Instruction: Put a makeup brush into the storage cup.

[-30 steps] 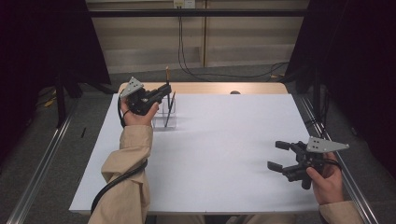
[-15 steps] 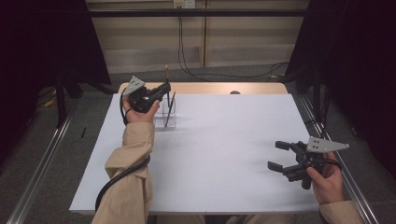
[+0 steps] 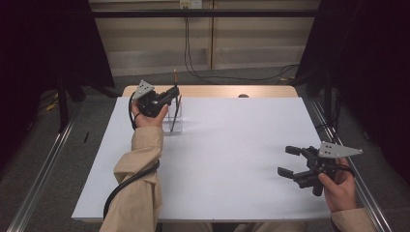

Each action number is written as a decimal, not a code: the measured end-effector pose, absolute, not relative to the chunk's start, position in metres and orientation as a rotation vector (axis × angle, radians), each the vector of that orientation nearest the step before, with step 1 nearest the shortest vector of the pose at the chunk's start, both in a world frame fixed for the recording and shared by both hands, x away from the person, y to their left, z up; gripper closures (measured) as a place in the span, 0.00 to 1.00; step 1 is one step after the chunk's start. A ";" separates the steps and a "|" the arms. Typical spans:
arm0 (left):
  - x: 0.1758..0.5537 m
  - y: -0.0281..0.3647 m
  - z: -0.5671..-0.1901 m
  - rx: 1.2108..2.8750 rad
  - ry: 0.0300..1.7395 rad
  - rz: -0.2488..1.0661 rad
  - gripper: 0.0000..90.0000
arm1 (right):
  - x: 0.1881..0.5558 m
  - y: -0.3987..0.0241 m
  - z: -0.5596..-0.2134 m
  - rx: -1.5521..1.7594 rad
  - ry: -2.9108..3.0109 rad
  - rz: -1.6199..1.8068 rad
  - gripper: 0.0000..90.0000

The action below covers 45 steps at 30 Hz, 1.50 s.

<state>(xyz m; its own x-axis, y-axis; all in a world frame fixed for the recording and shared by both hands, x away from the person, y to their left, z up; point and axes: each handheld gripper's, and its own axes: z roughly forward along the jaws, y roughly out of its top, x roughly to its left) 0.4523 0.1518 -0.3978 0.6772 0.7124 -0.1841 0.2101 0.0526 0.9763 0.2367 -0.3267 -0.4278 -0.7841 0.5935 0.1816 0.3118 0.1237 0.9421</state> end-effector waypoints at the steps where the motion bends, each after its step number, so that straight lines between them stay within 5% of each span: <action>1: 0.452 0.151 -0.398 1.507 0.804 0.454 0.93 | 0.237 -0.327 -0.428 0.895 2.162 1.713 0.10; 45: 0.448 0.145 -0.428 1.528 0.873 0.468 0.93 | 0.234 -0.325 -0.427 0.879 2.174 1.701 0.10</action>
<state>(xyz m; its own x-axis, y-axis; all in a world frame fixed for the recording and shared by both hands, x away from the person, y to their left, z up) 0.4479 0.1448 -0.4285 0.6307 0.7510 -0.1957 0.2533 0.0392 0.9666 0.2337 -0.3246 -0.4267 -0.7889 0.5907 0.1692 0.3065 0.1395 0.9416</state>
